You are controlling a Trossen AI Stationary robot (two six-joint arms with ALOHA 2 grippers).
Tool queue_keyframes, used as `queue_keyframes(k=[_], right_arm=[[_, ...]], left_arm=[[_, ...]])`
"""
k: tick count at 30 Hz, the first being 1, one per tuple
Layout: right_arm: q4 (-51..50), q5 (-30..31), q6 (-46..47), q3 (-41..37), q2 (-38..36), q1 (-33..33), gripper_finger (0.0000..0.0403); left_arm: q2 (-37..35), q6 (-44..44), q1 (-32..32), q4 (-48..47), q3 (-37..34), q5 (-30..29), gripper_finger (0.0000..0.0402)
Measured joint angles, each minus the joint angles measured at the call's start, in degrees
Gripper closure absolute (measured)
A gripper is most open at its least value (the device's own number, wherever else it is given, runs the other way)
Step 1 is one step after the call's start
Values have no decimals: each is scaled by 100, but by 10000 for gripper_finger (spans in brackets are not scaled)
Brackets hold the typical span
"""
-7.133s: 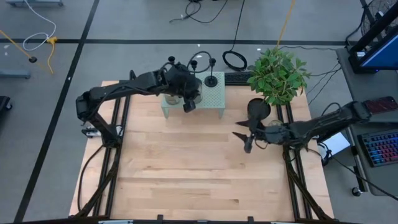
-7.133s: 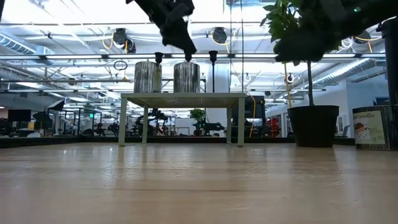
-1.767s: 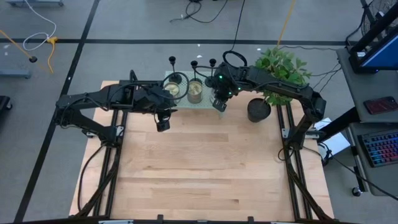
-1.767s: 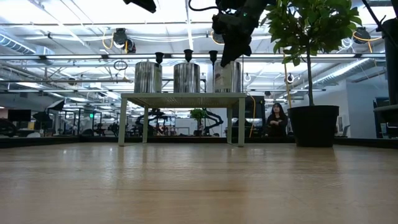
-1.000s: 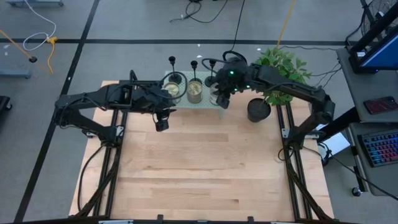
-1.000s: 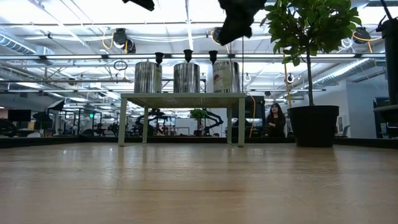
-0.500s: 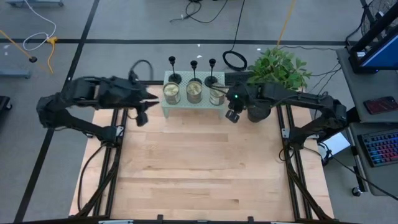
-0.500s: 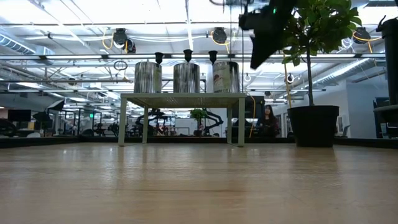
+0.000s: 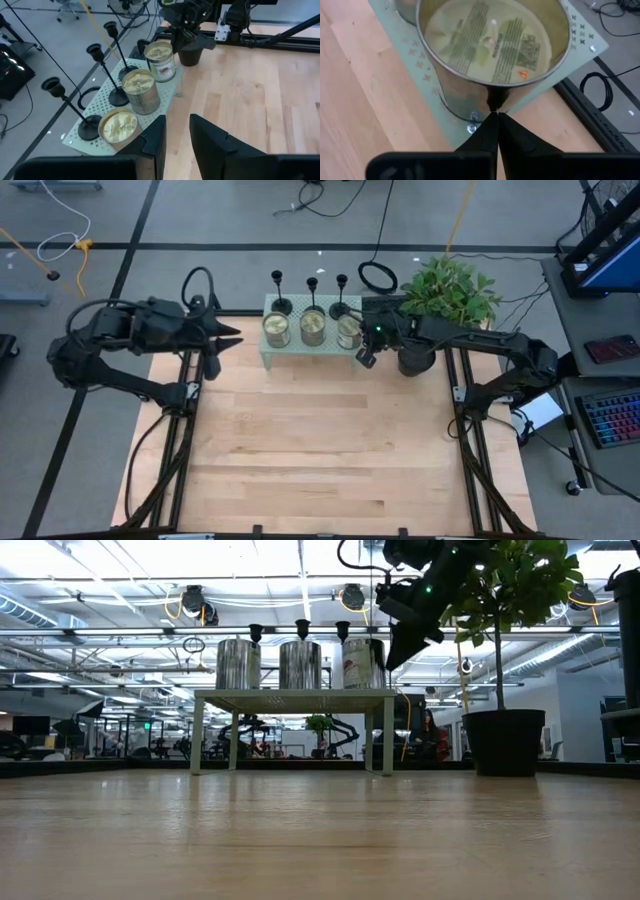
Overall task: Pick & Place candle stick holders
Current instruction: Put the scented candle on the shelf, then return to Home Position
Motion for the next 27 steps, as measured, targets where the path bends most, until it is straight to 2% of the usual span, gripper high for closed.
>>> queue_keyframes(k=[11, 20, 27], right_arm=[[611, -419, -278, 2, -5, -43, 402], [353, -435, -227, 4, -232, 43, 402], [72, -449, -627, 11, -956, 603, 402]], left_arm=[[44, 7, 0, 2, 0, 0, 309], [46, -28, 0, -120, 0, -12, 309], [11, -33, 0, -280, -90, -699, 309]])
